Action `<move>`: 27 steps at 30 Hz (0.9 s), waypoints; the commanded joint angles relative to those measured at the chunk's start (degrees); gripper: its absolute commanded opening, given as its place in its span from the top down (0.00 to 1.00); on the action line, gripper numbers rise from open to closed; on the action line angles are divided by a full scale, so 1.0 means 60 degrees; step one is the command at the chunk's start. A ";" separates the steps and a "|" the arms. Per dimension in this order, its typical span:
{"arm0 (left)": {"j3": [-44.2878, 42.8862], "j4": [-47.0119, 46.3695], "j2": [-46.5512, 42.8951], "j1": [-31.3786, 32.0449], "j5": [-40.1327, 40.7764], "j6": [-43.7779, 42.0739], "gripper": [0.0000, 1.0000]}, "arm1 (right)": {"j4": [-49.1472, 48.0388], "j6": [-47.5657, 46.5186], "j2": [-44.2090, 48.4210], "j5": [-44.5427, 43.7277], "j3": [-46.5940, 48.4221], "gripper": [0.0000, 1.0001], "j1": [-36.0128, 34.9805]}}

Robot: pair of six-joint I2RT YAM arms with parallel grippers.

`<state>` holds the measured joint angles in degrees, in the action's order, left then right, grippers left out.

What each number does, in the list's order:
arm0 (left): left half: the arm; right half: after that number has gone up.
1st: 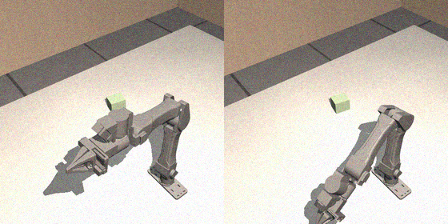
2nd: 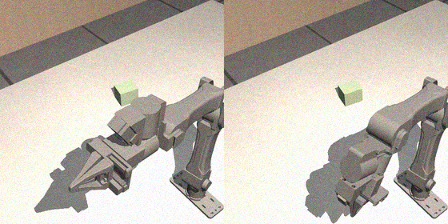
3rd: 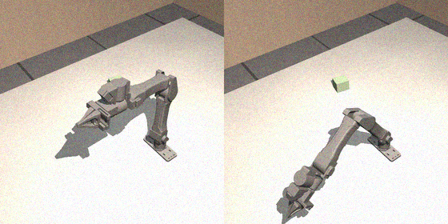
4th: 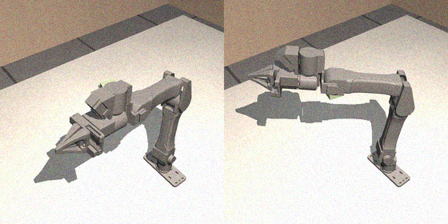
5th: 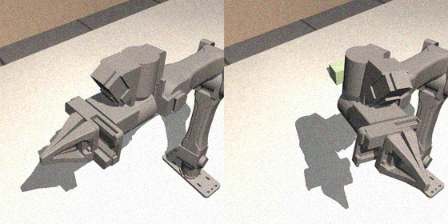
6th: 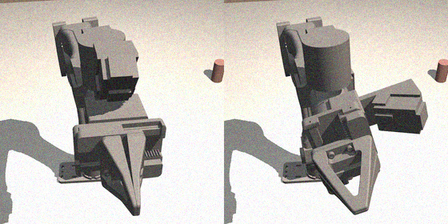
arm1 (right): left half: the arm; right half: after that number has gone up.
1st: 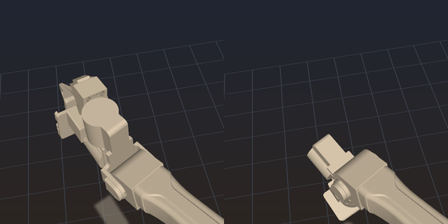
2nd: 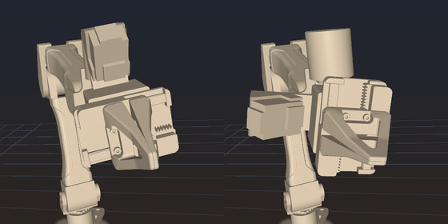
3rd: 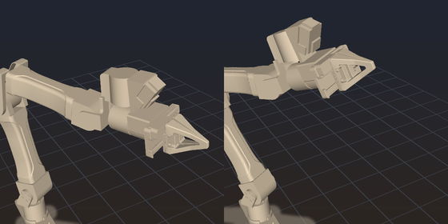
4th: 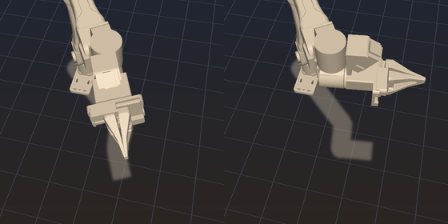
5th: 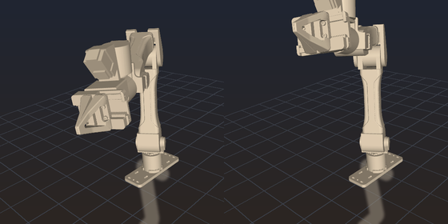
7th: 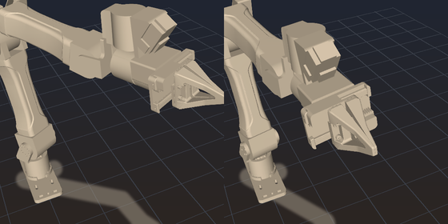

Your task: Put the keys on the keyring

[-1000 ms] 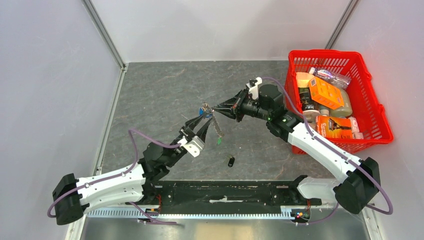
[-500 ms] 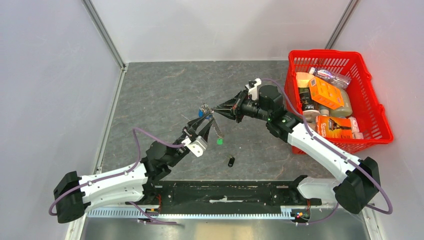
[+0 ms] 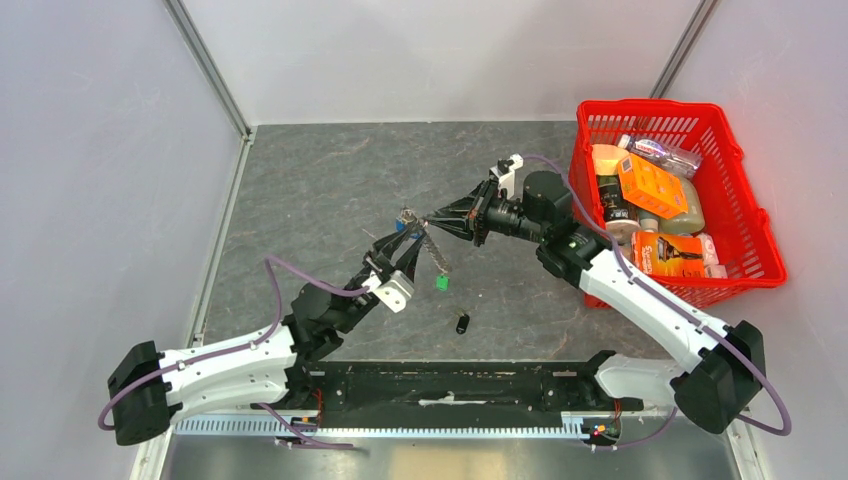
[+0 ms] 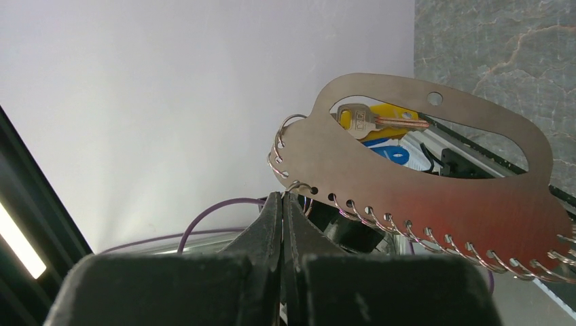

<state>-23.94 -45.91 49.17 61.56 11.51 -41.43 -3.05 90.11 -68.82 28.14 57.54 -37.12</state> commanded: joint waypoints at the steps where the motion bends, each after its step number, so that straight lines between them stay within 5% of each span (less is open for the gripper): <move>1: -0.0260 -0.1137 0.0005 0.0067 0.0383 -0.0440 0.62 | -0.0649 0.0138 0.0329 0.0403 -0.0017 1.00 -0.0097; 22: -0.0219 -0.1255 -0.0040 0.0125 0.0336 -0.0355 0.63 | -0.0708 0.0099 0.0264 0.0425 -0.0171 1.00 -0.0229; 27: -0.0256 -0.1220 -0.0009 0.0154 0.0319 -0.0266 0.77 | -0.0749 0.0151 0.0278 0.0404 -0.0229 1.00 -0.0239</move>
<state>-23.94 -49.04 48.99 62.19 12.03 -41.93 -4.05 90.50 -68.29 28.77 56.60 -38.11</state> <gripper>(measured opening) 0.304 0.006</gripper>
